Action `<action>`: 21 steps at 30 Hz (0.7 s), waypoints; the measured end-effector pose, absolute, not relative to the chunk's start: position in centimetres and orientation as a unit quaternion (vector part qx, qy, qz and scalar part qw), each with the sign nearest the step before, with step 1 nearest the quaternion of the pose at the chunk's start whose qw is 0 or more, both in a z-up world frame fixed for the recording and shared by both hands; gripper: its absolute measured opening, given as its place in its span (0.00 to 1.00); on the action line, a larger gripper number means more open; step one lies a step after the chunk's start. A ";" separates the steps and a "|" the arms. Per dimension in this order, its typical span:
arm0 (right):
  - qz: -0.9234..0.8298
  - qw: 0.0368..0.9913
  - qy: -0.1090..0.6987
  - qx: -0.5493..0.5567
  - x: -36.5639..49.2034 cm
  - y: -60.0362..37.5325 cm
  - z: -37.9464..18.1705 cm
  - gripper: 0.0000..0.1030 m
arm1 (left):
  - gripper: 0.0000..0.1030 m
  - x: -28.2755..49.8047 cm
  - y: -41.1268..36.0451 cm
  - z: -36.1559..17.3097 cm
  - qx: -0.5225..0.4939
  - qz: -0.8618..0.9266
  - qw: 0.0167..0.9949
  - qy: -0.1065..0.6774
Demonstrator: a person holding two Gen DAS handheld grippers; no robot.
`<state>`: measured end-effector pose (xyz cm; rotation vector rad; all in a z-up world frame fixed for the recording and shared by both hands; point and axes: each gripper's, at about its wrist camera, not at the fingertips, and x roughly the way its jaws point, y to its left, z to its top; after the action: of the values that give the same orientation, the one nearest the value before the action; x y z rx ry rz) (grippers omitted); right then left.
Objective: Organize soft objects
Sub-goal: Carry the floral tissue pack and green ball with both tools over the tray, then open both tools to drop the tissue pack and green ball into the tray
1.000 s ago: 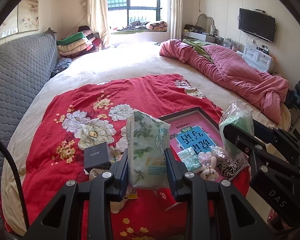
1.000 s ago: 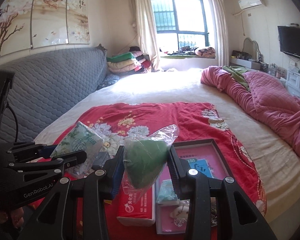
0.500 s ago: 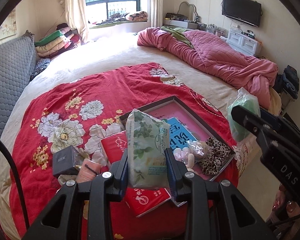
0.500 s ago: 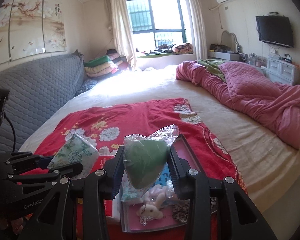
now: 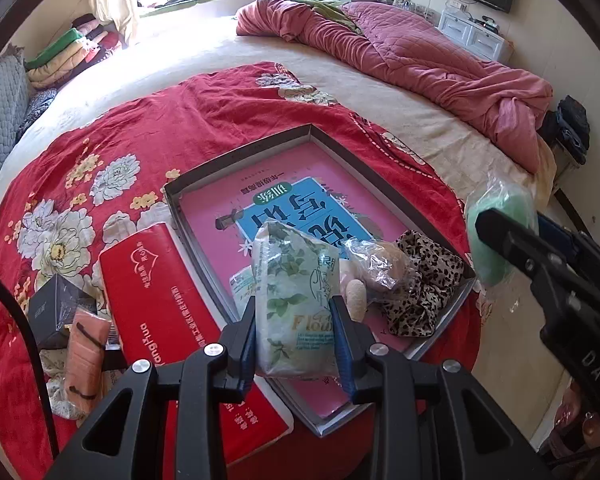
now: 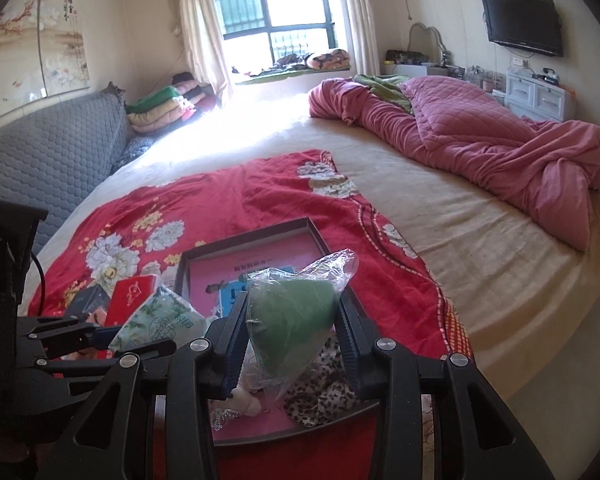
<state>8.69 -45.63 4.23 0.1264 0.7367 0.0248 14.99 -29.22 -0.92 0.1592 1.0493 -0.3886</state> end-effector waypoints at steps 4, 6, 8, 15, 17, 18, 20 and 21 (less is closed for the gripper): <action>0.010 0.915 0.401 0.053 9.6 -45.8 1.7 0.41 | 0.32 16.0 -30.2 -1.9 0.079 -0.193 0.838 0.504; 0.013 0.908 0.416 0.049 9.8 -45.8 0.7 0.41 | 0.32 16.4 -30.5 -2.3 0.081 -0.192 0.837 0.506; 0.019 0.901 0.431 0.045 10.0 -45.6 -0.2 0.41 | 0.32 17.0 -30.8 -2.7 0.080 -0.193 0.835 0.510; 0.029 0.880 0.474 0.031 10.7 -45.0 -3.2 0.41 | 0.32 18.6 -31.3 -4.2 0.072 -0.197 0.822 0.529; 0.031 0.878 0.478 0.023 10.9 -44.6 -3.7 0.41 | 0.32 18.9 -31.4 -4.6 0.069 -0.200 0.818 0.534; 0.032 0.879 0.474 0.022 11.0 -44.5 -3.8 0.41 | 0.33 19.1 -31.4 -4.8 0.069 -0.200 0.817 0.536; 0.032 0.881 0.471 0.021 11.2 -44.3 -4.0 0.41 | 0.33 19.3 -31.4 -5.1 0.069 -0.195 0.816 0.539; 0.031 0.883 0.468 0.020 11.3 -44.2 -4.0 0.42 | 0.33 19.4 -31.4 -5.2 0.068 -0.194 0.816 0.540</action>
<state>11.33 -44.20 -4.02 0.0407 0.9746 0.0648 19.37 -31.35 -5.17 0.1445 1.1511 -0.4144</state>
